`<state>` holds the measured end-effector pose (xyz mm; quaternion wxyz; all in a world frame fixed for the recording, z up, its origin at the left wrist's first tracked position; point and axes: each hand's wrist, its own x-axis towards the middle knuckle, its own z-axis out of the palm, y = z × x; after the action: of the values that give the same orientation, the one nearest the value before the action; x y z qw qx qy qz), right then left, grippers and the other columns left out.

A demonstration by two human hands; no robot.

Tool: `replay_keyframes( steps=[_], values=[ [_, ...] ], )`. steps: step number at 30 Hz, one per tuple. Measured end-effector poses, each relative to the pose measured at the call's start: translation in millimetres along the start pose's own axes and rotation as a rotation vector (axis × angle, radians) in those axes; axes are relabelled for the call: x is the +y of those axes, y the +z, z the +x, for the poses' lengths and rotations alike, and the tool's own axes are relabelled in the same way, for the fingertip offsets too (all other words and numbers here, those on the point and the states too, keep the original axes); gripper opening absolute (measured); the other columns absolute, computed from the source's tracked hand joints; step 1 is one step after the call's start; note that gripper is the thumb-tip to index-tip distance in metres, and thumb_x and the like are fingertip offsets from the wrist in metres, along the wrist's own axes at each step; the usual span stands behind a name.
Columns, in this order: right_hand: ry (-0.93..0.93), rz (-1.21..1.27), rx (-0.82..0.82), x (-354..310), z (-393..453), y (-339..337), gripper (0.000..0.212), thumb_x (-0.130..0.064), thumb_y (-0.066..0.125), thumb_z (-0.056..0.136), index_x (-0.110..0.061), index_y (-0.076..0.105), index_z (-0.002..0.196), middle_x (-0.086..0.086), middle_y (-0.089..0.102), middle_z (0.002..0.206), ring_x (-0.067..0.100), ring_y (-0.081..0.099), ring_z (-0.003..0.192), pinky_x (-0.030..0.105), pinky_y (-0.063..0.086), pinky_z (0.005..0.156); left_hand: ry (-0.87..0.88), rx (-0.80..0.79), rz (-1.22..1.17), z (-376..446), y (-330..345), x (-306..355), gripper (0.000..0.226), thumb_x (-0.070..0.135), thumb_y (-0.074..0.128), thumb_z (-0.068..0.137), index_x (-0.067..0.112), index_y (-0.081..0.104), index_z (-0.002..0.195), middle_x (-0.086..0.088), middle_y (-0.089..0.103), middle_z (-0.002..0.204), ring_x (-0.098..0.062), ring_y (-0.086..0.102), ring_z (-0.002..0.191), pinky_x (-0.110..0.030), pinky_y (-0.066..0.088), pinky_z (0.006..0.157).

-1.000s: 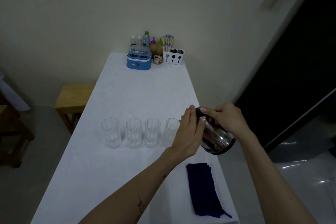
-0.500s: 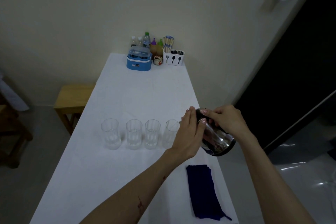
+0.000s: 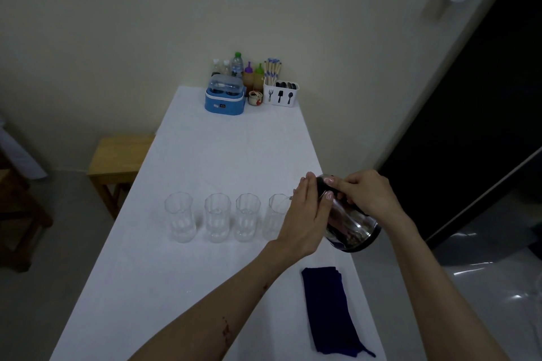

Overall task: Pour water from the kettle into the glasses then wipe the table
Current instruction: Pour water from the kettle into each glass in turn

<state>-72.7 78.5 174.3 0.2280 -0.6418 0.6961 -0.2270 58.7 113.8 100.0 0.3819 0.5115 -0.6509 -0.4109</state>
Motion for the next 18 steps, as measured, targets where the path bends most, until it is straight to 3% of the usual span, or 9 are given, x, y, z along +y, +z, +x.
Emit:
replay_keyframes(
  steps=[14, 18],
  values=[
    [-0.005, -0.017, -0.011, -1.4, 1.9, 5.2, 0.053, -0.055, 0.071, 0.085, -0.007, 0.073, 0.065, 0.013, 0.067, 0.059, 0.016, 0.057, 0.054, 0.026, 0.042, 0.055, -0.013, -0.010, 0.001, -0.5, -2.3, -7.3, 0.062, 0.045, 0.019, 0.104, 0.017, 0.000, 0.156, 0.003, -0.002, 0.164, -0.008, -0.006, 0.150, -0.030, -0.003, 0.122],
    [-0.005, -0.020, -0.024, -0.4, 2.4, 9.5, 0.053, -0.055, 0.071, 0.085, -0.006, 0.074, 0.066, 0.017, 0.071, 0.067, 0.016, 0.057, 0.054, 0.026, 0.043, 0.057, -0.026, -0.020, 0.000, -1.9, -2.1, -11.4, 0.062, 0.045, 0.019, 0.104, 0.017, -0.001, 0.156, 0.003, -0.003, 0.164, -0.008, -0.006, 0.149, -0.028, -0.004, 0.121]
  ],
)
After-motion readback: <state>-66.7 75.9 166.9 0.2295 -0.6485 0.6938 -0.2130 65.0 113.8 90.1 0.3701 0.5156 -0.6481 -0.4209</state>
